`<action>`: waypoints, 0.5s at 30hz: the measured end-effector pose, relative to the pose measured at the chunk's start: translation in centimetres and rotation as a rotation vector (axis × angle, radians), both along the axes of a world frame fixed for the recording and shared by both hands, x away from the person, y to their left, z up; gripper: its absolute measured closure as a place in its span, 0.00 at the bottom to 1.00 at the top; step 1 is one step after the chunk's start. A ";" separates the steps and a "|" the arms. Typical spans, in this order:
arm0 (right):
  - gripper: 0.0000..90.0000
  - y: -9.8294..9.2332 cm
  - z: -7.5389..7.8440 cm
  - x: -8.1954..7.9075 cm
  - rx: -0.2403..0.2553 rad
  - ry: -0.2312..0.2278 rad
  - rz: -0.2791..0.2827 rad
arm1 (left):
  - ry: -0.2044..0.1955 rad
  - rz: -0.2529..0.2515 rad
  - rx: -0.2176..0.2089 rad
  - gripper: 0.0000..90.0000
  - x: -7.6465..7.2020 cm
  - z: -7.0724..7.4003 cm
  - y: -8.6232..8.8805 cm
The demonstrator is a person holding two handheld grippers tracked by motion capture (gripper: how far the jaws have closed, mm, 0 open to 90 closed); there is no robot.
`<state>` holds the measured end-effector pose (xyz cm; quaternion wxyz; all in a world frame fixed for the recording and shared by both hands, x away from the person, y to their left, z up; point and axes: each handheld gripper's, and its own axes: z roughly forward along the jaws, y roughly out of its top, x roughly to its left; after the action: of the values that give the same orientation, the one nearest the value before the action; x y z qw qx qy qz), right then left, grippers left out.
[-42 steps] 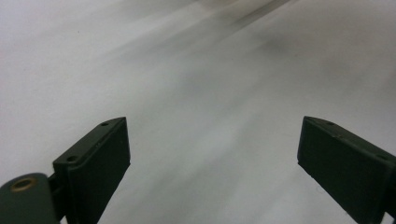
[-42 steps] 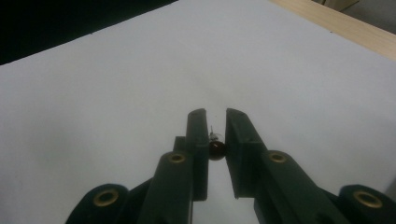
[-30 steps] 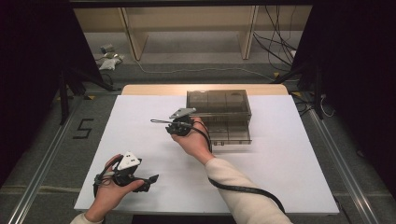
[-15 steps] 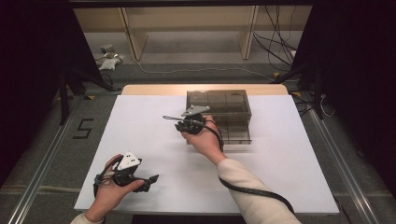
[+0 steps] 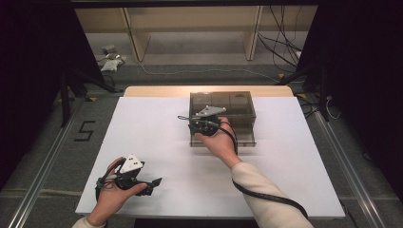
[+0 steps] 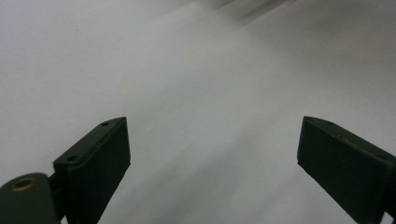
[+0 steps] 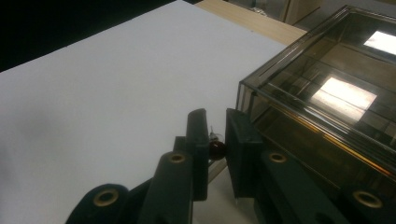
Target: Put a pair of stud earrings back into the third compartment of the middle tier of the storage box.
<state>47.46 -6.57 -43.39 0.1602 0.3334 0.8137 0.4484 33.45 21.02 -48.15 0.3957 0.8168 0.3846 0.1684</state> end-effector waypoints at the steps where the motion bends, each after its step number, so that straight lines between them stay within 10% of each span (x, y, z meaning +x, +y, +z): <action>1: 0.90 -0.1 0.0 0.0 -0.002 0.000 0.002 | -0.001 -0.001 0.001 0.11 0.0 0.0 0.0; 15: 0.90 -2.3 0.3 -0.5 0.021 -0.009 -0.021 | 0.001 -0.001 0.004 0.11 0.0 0.0 -0.1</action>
<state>46.92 -8.92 -43.06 0.1653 0.3414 0.8048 0.4566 33.47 20.96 -48.16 0.3938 0.8178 0.3842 0.1686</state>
